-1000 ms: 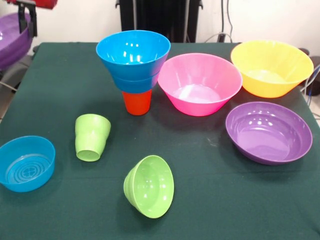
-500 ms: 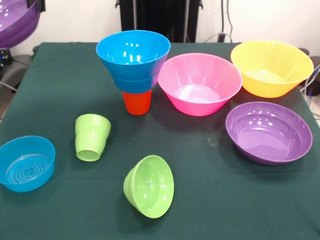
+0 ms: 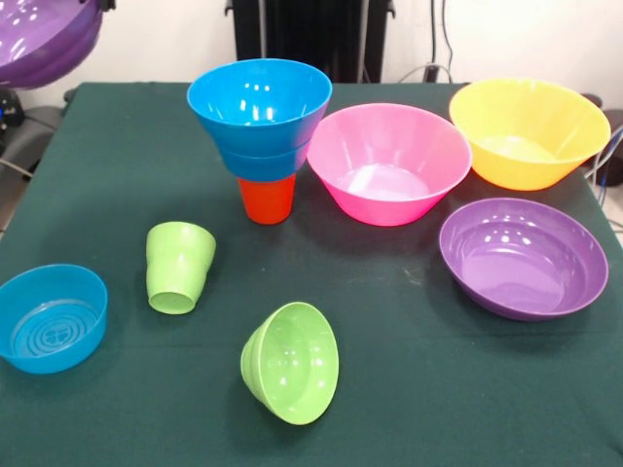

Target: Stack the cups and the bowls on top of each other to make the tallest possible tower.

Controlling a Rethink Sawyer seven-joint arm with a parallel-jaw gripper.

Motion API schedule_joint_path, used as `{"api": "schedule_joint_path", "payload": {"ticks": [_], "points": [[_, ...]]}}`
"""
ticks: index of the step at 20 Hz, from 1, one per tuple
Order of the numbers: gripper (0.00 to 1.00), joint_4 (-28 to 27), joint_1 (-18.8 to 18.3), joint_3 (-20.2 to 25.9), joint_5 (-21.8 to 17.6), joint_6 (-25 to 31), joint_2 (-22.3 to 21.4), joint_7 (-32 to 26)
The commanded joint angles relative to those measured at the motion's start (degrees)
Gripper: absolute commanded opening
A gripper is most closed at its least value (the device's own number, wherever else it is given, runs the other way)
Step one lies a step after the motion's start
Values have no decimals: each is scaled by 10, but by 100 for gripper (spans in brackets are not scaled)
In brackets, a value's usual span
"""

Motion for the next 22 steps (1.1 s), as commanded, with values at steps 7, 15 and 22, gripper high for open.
{"api": "schedule_joint_path", "payload": {"ticks": [7,15,22], "points": [[0,-37,84,2,3,83,3,1],[0,-44,131,-28,2,94,2,57],[0,-46,171,-59,1,100,-7,97]]}}
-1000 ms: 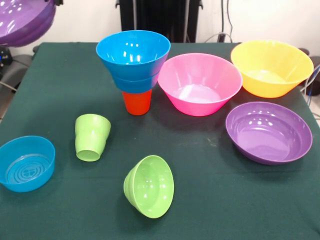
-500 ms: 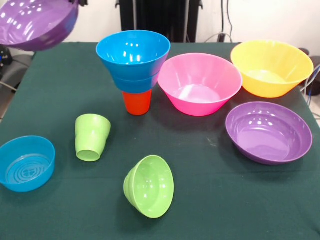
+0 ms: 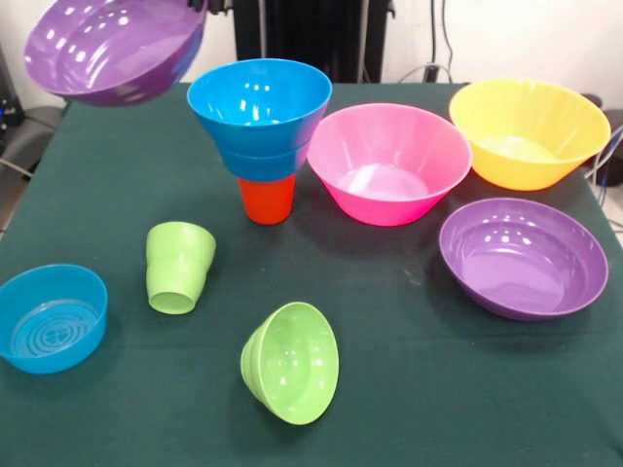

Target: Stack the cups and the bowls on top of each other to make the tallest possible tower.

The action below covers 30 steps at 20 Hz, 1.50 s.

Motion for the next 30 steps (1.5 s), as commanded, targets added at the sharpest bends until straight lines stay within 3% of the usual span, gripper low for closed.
{"api": "schedule_joint_path", "payload": {"ticks": [1,17,30], "points": [[0,-7,48,-45,1,63,-8,104],[0,21,139,-116,20,51,-39,186],[0,25,192,-156,3,-23,-5,257]]}}
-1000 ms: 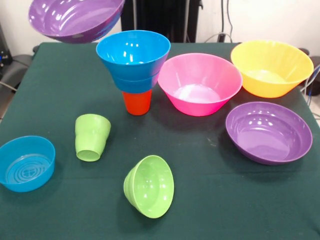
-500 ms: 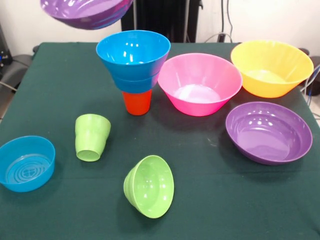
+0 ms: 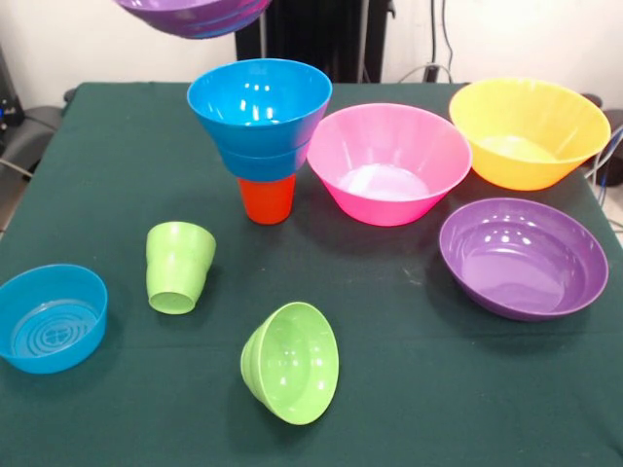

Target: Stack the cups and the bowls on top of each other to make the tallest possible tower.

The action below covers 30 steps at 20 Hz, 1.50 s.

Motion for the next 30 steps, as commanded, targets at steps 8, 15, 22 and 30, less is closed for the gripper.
{"api": "schedule_joint_path", "payload": {"ticks": [8,15,22,30], "points": [[0,4,53,-44,-33,-70,66,151],[0,5,81,-75,-42,-98,84,171],[0,32,108,-108,-35,-127,80,182],[0,-3,143,-142,-38,-126,122,198]]}}
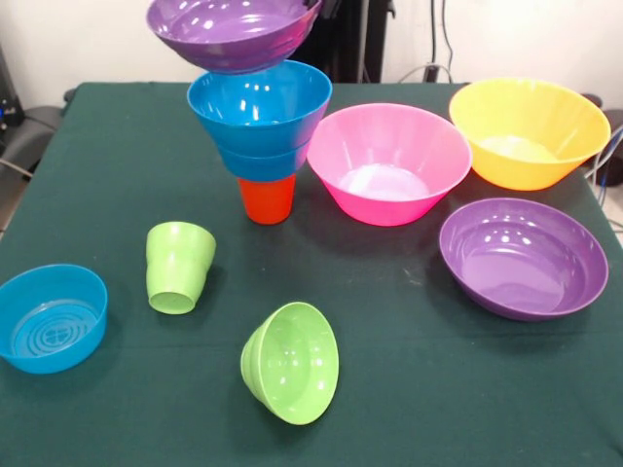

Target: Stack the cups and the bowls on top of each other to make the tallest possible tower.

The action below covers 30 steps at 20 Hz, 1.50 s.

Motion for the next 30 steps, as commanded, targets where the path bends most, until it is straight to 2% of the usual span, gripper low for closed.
{"api": "schedule_joint_path", "payload": {"ticks": [1,6,13,24,30], "points": [[0,-8,29,-24,-39,-22,58,112],[0,-52,33,-36,-34,-25,95,105],[0,-79,43,-54,-26,-44,123,105],[0,-64,72,-90,-4,-73,130,112],[0,-68,85,-101,12,-70,137,115]]}}
